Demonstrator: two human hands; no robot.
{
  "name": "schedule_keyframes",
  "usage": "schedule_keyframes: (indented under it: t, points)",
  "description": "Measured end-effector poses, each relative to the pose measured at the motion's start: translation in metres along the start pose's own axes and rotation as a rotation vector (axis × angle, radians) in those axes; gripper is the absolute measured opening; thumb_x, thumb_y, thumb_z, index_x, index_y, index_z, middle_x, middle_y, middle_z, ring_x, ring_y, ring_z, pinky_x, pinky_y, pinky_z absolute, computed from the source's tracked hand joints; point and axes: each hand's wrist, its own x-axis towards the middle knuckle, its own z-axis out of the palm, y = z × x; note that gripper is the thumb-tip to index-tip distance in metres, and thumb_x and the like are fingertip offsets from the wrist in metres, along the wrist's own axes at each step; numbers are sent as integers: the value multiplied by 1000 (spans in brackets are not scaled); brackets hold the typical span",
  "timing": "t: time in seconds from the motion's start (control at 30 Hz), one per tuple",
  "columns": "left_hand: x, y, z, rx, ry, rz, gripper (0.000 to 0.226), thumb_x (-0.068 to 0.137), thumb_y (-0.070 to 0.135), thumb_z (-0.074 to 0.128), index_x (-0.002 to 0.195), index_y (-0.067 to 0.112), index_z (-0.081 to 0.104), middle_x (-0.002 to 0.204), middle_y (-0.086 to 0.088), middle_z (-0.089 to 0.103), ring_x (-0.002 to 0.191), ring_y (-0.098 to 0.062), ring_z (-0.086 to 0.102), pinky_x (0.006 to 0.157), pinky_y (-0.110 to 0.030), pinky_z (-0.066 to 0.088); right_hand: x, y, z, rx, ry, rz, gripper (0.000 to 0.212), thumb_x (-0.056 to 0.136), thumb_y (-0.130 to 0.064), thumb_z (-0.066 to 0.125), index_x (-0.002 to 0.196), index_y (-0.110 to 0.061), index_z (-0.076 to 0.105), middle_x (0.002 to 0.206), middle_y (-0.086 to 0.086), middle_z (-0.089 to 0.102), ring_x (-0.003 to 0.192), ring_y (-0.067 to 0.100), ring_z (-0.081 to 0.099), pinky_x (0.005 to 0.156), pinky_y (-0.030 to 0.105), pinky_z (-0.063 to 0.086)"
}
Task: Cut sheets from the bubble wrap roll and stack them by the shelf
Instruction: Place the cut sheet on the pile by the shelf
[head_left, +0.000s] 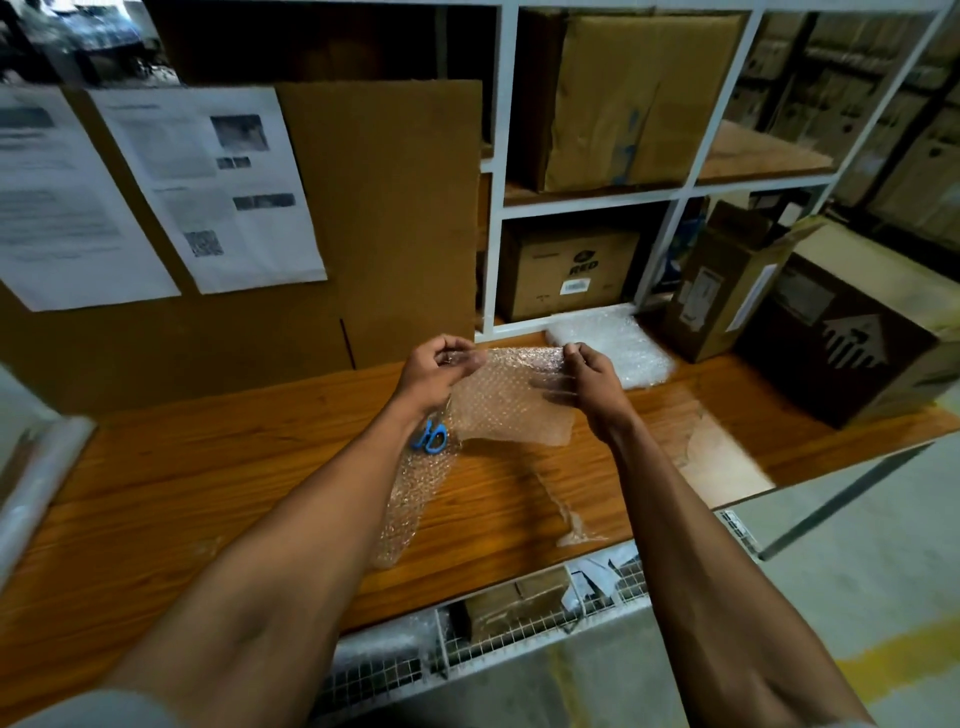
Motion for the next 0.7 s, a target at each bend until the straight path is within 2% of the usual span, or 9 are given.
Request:
schedule_keyframes:
  t: [0.1, 0.2, 0.3, 0.37, 0.5, 0.6, 0.7]
  points:
    - [9, 3, -4, -5, 11, -15, 28, 93, 41, 72, 108, 17, 75, 102, 2, 76, 95, -13, 70, 81, -22, 56, 7, -9, 7, 33, 2, -1, 31, 114, -32, 40, 116, -8, 61, 108, 11, 71, 99, 25, 74, 81, 40, 62]
    - [23, 1, -10, 81, 16, -2, 20, 95, 32, 72, 105, 16, 77, 102, 2, 76, 96, -12, 68, 82, -25, 54, 16, -12, 13, 41, 14, 7, 34, 114, -32, 41, 118, -4, 59, 118, 22, 71, 109, 35, 73, 89, 49, 63]
    - [37, 6, -16, 33, -6, -20, 18, 92, 18, 76, 108, 9, 76, 107, -3, 76, 99, -15, 69, 89, -30, 56, 23, -17, 17, 38, 31, 15, 33, 114, -33, 40, 116, -7, 60, 119, 21, 72, 110, 36, 73, 86, 47, 63]
    - [44, 11, -17, 1, -26, -15, 17, 90, 11, 77, 107, 9, 75, 105, -3, 75, 98, -16, 69, 87, -28, 57, 26, -22, 20, 53, 47, 17, 29, 115, -31, 38, 111, -10, 58, 114, 17, 75, 105, 34, 75, 81, 44, 64]
    - [60, 20, -25, -31, -91, 39, 36, 89, -4, 73, 122, 9, 68, 110, -2, 69, 99, -15, 66, 82, -21, 59, 39, -30, 29, 70, 85, 15, 26, 115, -30, 38, 104, -14, 55, 117, 19, 75, 103, 36, 76, 71, 37, 62]
    - [71, 26, -30, -65, -114, 33, 39, 93, 5, 73, 130, 11, 64, 113, -2, 67, 105, -16, 65, 92, -32, 58, 47, -33, 36, 89, 98, -1, 26, 115, -30, 39, 106, -13, 56, 119, 18, 75, 104, 36, 76, 69, 35, 62]
    - [81, 21, -36, 31, -115, 0, 31, 92, 19, 77, 122, 14, 70, 113, 0, 72, 109, -17, 67, 100, -40, 57, 53, -35, 41, 113, 104, -9, 24, 115, -29, 40, 108, -14, 57, 117, 17, 76, 106, 36, 75, 74, 38, 63]
